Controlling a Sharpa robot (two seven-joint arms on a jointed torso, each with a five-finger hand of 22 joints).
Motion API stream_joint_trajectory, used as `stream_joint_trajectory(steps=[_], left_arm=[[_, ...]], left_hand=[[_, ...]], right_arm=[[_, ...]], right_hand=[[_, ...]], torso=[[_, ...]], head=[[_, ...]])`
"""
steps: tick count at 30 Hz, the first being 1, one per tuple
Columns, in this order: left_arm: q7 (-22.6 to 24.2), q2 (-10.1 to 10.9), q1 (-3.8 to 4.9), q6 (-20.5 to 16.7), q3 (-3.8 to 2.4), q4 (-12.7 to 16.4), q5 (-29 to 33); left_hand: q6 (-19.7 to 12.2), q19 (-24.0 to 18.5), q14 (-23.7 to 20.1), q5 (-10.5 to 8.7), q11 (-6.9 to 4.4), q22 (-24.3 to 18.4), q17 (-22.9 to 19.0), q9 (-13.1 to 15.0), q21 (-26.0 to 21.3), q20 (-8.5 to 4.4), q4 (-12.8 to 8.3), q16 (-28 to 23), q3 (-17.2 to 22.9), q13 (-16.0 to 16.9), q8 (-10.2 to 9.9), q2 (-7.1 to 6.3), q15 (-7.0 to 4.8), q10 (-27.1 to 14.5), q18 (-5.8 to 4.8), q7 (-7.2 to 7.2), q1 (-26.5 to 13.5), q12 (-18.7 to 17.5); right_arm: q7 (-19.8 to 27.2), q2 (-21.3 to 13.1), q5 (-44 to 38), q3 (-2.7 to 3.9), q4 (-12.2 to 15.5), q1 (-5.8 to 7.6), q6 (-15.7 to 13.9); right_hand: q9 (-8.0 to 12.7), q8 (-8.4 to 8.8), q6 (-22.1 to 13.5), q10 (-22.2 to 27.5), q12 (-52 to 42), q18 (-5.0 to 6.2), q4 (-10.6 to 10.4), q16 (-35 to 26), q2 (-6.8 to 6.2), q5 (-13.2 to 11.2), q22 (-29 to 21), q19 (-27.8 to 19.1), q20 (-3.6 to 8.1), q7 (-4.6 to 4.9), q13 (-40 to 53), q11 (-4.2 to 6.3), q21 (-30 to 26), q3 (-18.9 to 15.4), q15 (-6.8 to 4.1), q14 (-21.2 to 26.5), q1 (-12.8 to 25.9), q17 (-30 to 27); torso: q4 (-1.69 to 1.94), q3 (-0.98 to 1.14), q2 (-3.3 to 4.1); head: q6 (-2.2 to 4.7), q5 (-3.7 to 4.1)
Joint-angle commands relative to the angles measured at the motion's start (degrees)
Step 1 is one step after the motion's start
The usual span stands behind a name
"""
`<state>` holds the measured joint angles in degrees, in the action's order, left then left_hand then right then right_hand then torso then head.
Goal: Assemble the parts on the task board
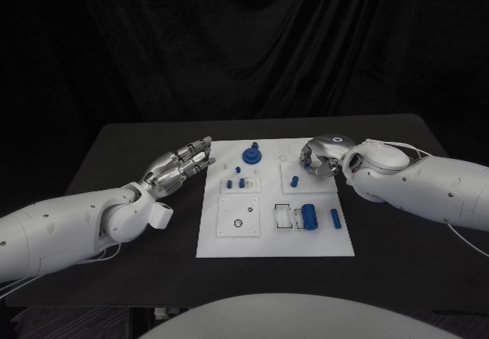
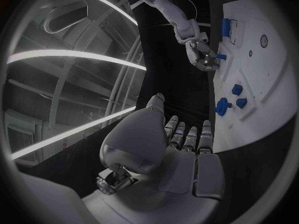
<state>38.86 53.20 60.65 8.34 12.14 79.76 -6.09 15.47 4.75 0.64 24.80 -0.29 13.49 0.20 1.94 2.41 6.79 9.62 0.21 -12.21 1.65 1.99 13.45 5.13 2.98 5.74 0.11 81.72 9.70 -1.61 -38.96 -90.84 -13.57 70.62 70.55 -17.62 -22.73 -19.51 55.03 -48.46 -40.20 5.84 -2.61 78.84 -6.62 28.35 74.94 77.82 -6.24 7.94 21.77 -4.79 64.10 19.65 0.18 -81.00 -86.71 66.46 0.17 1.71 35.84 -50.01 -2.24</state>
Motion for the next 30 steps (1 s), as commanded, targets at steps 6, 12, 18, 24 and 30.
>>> stream_joint_trajectory(steps=[6,12,18,24,30], left_arm=[[5.6,-0.1,-0.09,0.7,-0.05,0.1,0.4],[5.5,-0.1,-0.09,0.7,-0.05,0.2,0.4],[5.5,-0.2,-0.1,0.6,-0.05,0.2,0.4],[5.4,-0.4,-0.13,0.7,-0.05,0.0,0.4],[5.5,-0.6,-0.16,0.7,-0.05,-0.1,0.4]], left_hand=[[0.0,0.1,0.1,0.36,0.26,0.1,0.1,0.0,0.1,0.52,-0.5,0.1,0.1,-0.1,-0.1,0.19,0.49,-0.2,-0.01,0.3,0.5,-0.2],[0.4,0.1,0.1,0.45,0.14,0.0,0.1,0.1,0.1,0.59,-0.7,0.1,0.3,-0.1,0.0,0.23,0.51,-0.1,0.02,0.8,0.5,-0.2],[0.7,0.1,0.1,0.44,0.14,-0.1,0.1,0.1,0.1,0.59,-0.8,0.1,0.4,0.0,0.1,0.25,0.49,-0.1,0.05,1.0,0.4,-0.2],[0.5,0.1,0.1,0.44,0.17,-0.1,0.1,0.1,0.1,0.59,-0.8,0.1,0.4,-0.1,0.0,0.26,0.48,-0.1,0.05,0.99,0.4,-0.2],[0.4,0.1,0.1,0.43,0.23,-0.2,0.0,0.1,0.1,0.58,-0.8,0.0,0.5,-0.1,0.0,0.27,0.45,-0.2,0.07,0.91,0.4,-0.2]], right_arm=[[-0.4,-0.9,-0.3,0.24,1.7,2.35,-2.1],[-0.9,-2.1,-0.3,0.24,4.6,4.19,-1.9],[-1.4,-3.2,-0.3,0.23,8.6,4.89,-1.2],[-2.0,-3.7,-0.3,-0.01,14.9,4.74,0.6],[-2.4,-3.1,-0.3,-0.17,19.6,2.97,2.1]], right_hand=[[-0.5,-0.51,-0.4,-1.5,-0.3,-0.25,0.4,0.1,0.74,-0.6,7.8,0.1,0.45,-0.12,0.1,0.85,0.1,0.1,-0.44,0.1,-0.1,-0.2],[-0.8,-0.76,-0.4,-1.9,-0.3,-0.23,0.5,0.0,0.83,-0.9,7.7,0.0,0.51,-0.16,0.2,0.94,0.1,0.1,-0.52,0.1,-0.2,-0.3],[-0.9,-0.77,-0.6,-2.0,-0.4,-0.22,0.6,0.0,0.79,-1.1,7.7,0.0,0.54,-0.14,0.2,0.96,0.0,0.1,-0.54,0.0,-0.1,-0.2],[-1.1,-0.53,-1.3,-2.1,-0.3,-0.17,0.5,0.0,0.76,-1.7,7.6,-0.1,0.56,-0.09,0.2,0.94,-0.2,0.0,-0.54,0.0,0.0,-0.3],[-1.1,-0.18,-2.1,-2.1,-0.1,-0.2,0.6,0.1,0.73,-2.1,7.6,0.0,0.57,-0.01,0.1,0.88,-0.1,0.2,-0.52,-0.1,0.0,-0.1]], torso=[[0.08,-0.04,0.0],[0.09,0.0,0.03],[0.09,0.03,0.05],[0.04,0.04,0.13],[0.07,-0.02,0.06]], head=[[0.01,0.0],[0.01,-0.22],[0.01,-0.26],[0.01,-0.39],[0.01,-0.73]])
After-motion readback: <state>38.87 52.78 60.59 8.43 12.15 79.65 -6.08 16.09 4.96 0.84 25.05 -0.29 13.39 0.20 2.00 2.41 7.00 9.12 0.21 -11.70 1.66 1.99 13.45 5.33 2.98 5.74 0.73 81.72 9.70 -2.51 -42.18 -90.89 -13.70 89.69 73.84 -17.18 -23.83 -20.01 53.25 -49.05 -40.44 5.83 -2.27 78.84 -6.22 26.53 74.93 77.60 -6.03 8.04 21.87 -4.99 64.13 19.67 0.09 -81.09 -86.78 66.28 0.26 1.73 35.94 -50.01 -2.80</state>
